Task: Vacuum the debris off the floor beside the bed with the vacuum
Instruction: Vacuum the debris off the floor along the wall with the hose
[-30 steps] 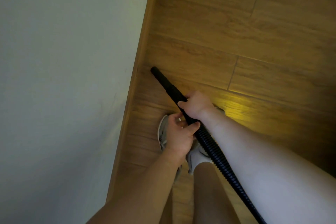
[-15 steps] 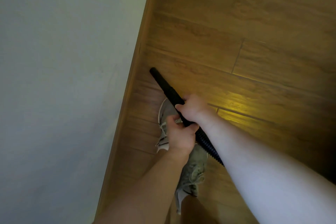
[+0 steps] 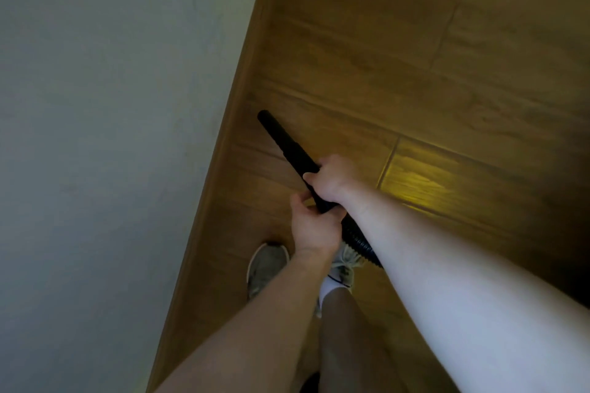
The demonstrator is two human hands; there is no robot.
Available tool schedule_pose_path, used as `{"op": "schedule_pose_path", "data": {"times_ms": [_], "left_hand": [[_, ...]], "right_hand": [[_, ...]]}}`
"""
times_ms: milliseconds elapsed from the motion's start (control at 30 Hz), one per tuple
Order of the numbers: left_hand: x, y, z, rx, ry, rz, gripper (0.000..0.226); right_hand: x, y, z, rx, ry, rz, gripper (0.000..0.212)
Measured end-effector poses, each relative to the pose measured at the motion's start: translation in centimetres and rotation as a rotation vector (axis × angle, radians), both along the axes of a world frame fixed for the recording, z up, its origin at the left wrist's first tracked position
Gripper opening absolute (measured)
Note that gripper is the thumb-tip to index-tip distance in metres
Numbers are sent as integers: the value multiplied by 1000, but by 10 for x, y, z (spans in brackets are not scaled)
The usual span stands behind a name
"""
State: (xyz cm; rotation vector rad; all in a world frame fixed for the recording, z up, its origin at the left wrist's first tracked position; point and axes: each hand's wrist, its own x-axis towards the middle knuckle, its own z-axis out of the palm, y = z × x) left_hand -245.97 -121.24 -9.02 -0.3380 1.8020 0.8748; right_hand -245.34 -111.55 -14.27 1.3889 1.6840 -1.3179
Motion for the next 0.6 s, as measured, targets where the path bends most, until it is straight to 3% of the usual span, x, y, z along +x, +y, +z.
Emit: {"op": "schedule_pose_path", "data": {"times_ms": [600], "left_hand": [[-13, -149, 0, 46, -44, -17, 45]], "right_hand": [[-6, -145, 3, -28, 11, -16, 31]]}}
